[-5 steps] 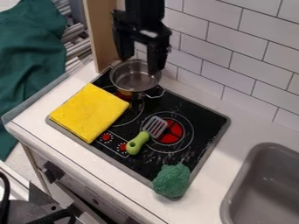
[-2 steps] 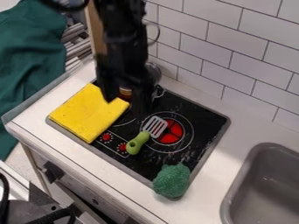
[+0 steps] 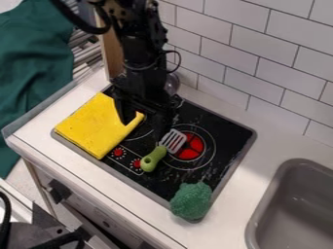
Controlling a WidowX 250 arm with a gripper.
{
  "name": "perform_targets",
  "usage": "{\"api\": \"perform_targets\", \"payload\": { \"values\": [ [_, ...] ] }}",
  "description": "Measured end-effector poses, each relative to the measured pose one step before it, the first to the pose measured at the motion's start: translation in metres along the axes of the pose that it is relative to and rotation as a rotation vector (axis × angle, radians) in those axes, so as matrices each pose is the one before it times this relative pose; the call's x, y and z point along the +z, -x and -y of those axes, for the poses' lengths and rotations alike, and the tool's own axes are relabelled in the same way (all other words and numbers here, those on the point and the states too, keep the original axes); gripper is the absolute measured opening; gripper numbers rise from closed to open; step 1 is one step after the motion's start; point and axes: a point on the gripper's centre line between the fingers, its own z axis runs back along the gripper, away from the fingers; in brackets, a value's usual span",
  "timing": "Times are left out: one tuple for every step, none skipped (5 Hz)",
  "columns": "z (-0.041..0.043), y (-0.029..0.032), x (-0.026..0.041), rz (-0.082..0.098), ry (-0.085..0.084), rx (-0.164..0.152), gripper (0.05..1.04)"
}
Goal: Move the green folk to the right of the store
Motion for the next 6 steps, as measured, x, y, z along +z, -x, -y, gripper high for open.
{"api": "perform_targets", "payload": {
  "values": [
    [0.00342,-0.01139,-0.01269,0.0171,0.0024,0.0159,1.001],
    [0.00364,0.00278,-0.01158,0.0107,0.0088,0.0163,1.001],
    [0.00312,0.00882,-0.00634,0.0046,0.0145,-0.0048,1.001],
    [0.00318,0.01375,-0.00581,-0.0246,0.0148,-0.0009,1.001],
    [0.00527,-0.00228,-0.00496,0.0169,0.009,-0.0038,1.001],
    [0.00175,-0.00155,-0.01284,-0.0168,0.0132,0.0029,1.001]
  ]
}}
